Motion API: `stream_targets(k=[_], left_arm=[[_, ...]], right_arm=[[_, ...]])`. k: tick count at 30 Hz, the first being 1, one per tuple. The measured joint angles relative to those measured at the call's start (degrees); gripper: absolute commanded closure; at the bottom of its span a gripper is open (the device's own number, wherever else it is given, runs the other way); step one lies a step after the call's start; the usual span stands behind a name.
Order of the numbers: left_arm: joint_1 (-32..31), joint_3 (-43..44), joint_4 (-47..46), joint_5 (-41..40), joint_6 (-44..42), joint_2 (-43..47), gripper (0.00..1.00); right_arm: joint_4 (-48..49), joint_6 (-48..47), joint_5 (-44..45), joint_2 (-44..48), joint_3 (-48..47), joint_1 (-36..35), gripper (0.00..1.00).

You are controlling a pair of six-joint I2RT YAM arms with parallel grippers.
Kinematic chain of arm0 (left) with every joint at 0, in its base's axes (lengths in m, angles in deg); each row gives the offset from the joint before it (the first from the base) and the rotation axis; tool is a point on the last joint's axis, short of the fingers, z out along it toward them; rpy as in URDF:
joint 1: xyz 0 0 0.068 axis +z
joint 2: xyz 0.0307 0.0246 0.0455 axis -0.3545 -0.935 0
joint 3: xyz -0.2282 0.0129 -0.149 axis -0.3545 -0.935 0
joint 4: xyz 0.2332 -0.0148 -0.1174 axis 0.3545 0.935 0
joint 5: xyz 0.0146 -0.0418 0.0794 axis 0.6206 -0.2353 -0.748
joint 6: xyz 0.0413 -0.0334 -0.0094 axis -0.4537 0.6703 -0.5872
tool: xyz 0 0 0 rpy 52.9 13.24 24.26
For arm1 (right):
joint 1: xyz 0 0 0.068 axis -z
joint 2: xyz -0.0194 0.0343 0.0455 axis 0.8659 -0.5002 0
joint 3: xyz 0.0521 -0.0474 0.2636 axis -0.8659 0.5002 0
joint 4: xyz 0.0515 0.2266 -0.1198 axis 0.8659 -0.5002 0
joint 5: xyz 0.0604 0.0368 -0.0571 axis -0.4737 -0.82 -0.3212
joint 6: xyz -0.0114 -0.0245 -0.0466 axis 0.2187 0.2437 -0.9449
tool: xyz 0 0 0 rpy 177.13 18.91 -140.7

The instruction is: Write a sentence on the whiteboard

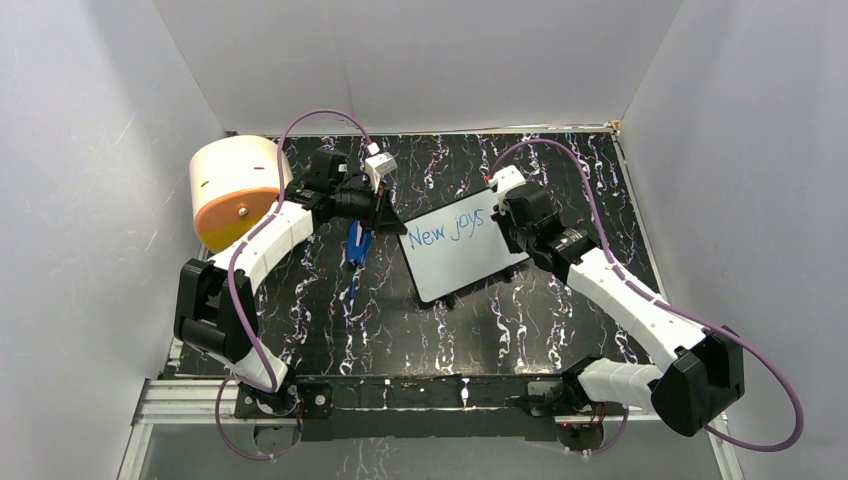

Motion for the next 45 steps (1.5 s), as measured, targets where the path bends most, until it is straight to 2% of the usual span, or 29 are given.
stream_targets(k=[45], left_arm=[[0.0,0.0,0.0,0.0,0.0,0.0,1.00]], right_arm=[[2.5,0.1,-0.2,0.1,0.0,0.0,1.00]])
